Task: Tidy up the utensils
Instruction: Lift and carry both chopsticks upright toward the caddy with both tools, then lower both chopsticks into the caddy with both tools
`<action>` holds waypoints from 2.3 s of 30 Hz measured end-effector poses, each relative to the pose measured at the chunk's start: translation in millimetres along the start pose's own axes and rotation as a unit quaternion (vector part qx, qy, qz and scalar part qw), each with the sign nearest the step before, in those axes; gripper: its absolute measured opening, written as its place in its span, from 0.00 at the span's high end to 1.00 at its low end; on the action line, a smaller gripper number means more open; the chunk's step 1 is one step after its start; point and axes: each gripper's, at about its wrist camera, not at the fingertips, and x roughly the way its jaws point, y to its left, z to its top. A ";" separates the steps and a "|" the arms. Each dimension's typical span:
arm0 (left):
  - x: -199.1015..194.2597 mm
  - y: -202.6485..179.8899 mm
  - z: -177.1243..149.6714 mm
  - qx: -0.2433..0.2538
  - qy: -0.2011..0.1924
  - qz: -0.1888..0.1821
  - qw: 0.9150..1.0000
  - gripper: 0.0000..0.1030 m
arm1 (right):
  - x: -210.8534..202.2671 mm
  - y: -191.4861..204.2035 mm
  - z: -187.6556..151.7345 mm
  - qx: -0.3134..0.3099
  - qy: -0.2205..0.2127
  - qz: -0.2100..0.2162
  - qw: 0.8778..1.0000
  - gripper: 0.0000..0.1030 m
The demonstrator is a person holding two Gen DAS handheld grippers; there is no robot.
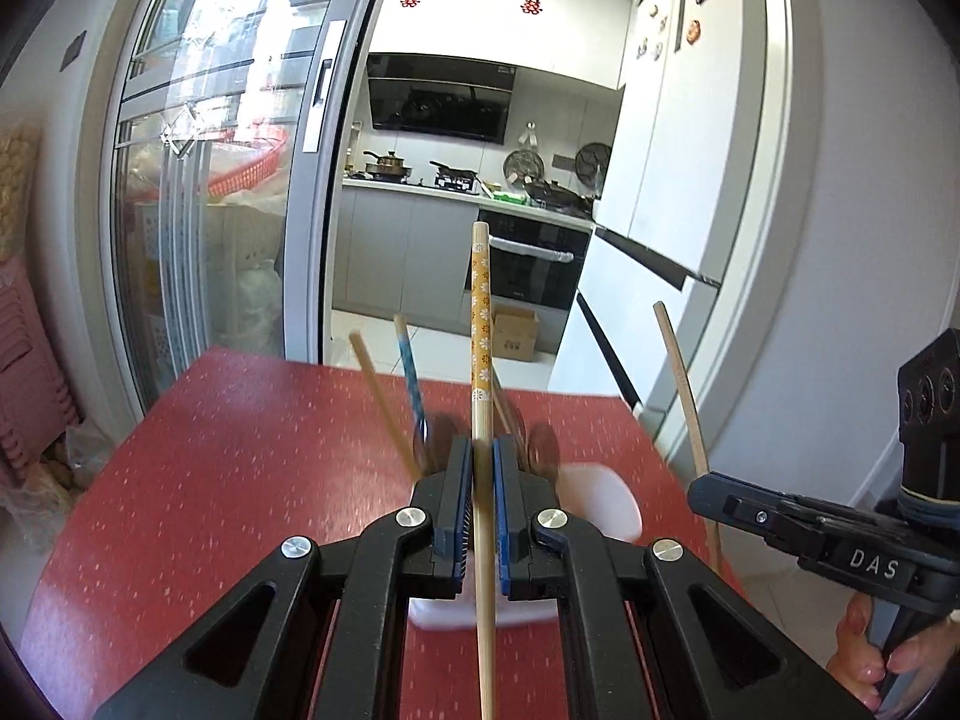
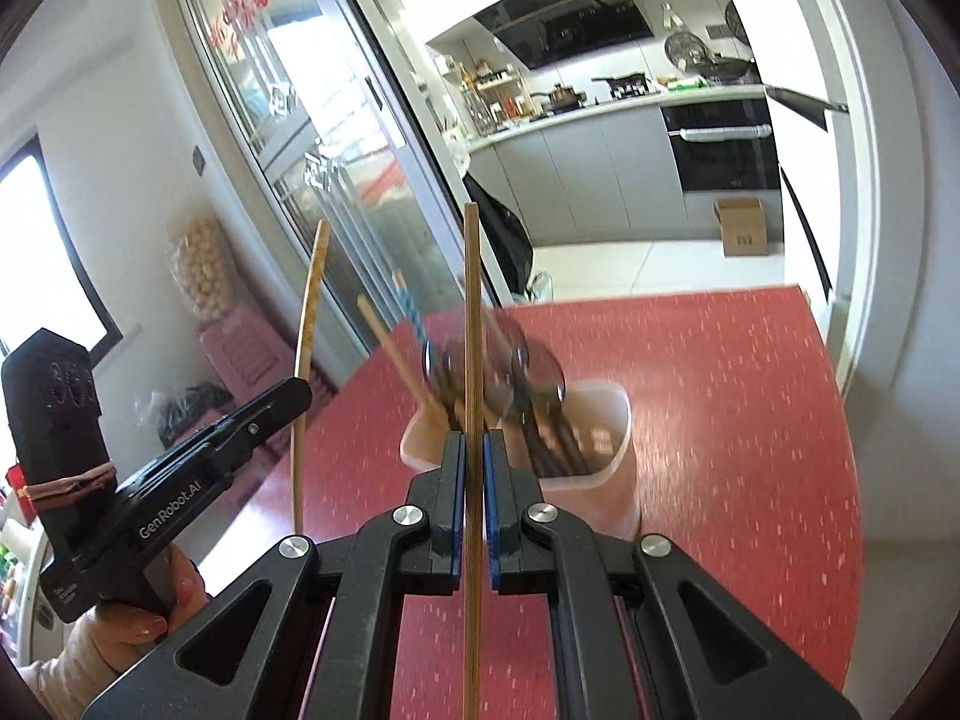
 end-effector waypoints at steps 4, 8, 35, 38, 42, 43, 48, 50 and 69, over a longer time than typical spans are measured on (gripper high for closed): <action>16.1 -0.4 14.8 -0.002 -0.016 0.000 1.000 0.65 | 12.7 -1.3 16.8 -0.009 -0.020 0.001 1.000 0.94; 32.2 -0.7 27.4 -0.006 -0.038 0.003 0.999 0.65 | 30.1 -5.7 35.7 -0.018 -0.042 -0.005 0.999 0.94; 99.5 -9.4 -15.0 0.029 -0.097 0.066 0.993 0.65 | 113.2 -12.6 20.6 -0.146 -0.122 -0.097 0.977 0.94; 96.8 -12.6 -23.1 0.039 -0.091 0.070 0.993 0.65 | 110.6 -11.6 11.0 -0.149 -0.119 -0.099 0.977 0.94; 96.0 -12.1 -30.2 0.042 -0.075 0.076 0.993 0.65 | 109.1 -8.4 2.1 -0.157 -0.110 -0.100 0.976 0.94; 96.7 -11.9 -31.5 0.045 -0.070 0.079 0.993 0.65 | 108.7 -7.6 1.2 -0.157 -0.106 -0.098 0.977 0.94; 94.0 -12.6 -34.6 0.055 -0.061 0.088 0.993 0.65 | 110.5 -8.3 -1.0 -0.147 -0.085 -0.086 0.982 0.94; 93.5 -11.9 -35.0 0.058 -0.054 0.092 0.993 0.65 | 111.4 -10.3 1.1 -0.140 -0.076 -0.083 0.984 0.94; 88.1 -4.4 -37.8 0.047 -0.014 0.083 0.995 0.65 | 89.5 -29.0 5.7 -0.062 -0.051 -0.060 0.995 0.68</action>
